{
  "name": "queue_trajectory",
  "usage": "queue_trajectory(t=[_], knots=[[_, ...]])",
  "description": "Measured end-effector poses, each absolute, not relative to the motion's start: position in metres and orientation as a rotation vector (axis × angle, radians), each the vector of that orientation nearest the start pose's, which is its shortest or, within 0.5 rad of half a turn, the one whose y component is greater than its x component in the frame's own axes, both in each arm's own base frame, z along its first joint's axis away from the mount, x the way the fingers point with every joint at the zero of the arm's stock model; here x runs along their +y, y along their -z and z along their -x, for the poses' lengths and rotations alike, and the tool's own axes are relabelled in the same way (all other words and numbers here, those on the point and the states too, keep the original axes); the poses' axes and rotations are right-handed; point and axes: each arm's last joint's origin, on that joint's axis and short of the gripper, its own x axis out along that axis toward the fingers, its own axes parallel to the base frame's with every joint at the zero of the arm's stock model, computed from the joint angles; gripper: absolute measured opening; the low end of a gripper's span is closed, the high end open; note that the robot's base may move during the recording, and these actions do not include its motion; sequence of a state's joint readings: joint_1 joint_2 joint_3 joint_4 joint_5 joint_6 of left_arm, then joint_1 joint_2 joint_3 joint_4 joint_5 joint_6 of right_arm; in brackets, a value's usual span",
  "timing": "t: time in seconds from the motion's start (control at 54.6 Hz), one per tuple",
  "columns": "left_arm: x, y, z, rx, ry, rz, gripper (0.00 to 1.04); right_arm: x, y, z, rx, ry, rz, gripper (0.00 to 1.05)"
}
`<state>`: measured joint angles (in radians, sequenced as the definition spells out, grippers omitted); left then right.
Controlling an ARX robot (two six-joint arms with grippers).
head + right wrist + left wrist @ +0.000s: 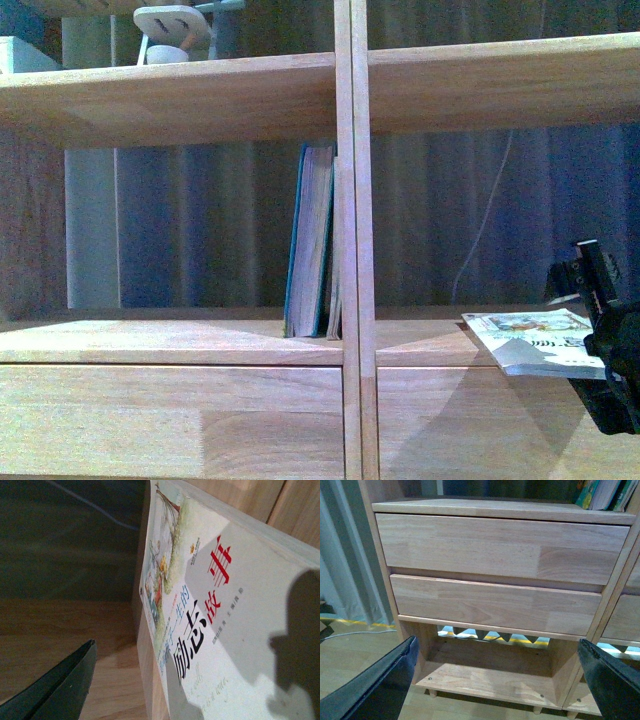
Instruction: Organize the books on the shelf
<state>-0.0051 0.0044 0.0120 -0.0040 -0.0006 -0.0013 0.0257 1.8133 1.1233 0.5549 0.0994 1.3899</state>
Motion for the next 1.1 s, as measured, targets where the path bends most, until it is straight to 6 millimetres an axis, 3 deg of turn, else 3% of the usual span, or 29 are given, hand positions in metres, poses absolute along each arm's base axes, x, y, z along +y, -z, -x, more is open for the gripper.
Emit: queue_trajectory(t=[0.238,0.385,0.605,0.733,0.825,0.898,1.1], knots=[[0.0,-0.167,-0.097,-0.004,0.005,0.001,0.98,0.008,-0.225,-0.402,0.075,0.171,-1.359,0.27],[0.0,-0.167,-0.097,-0.004,0.005,0.001,0.98,0.007,-0.23,-0.401,0.063,0.145,-1.367,0.08],[0.0,-0.167,-0.097,-0.004,0.005,0.001,0.98,0.001,-0.24,-0.388,0.061,0.096,-1.425,0.07],[-0.001,-0.167,-0.097,0.0,0.015,0.001,0.98,-0.007,-0.263,-0.37,0.028,0.02,-1.465,0.07],[0.003,-0.17,-0.1,0.058,0.168,0.002,0.98,-0.013,-0.281,-0.358,0.003,-0.038,-1.472,0.07],[0.007,-0.181,-0.105,0.044,0.272,0.016,0.98,-0.016,-0.296,-0.347,-0.017,-0.092,-1.467,0.07],[0.02,-0.247,-0.13,-0.073,0.467,0.079,0.98,-0.023,-0.339,-0.314,-0.07,-0.281,-1.42,0.07]])
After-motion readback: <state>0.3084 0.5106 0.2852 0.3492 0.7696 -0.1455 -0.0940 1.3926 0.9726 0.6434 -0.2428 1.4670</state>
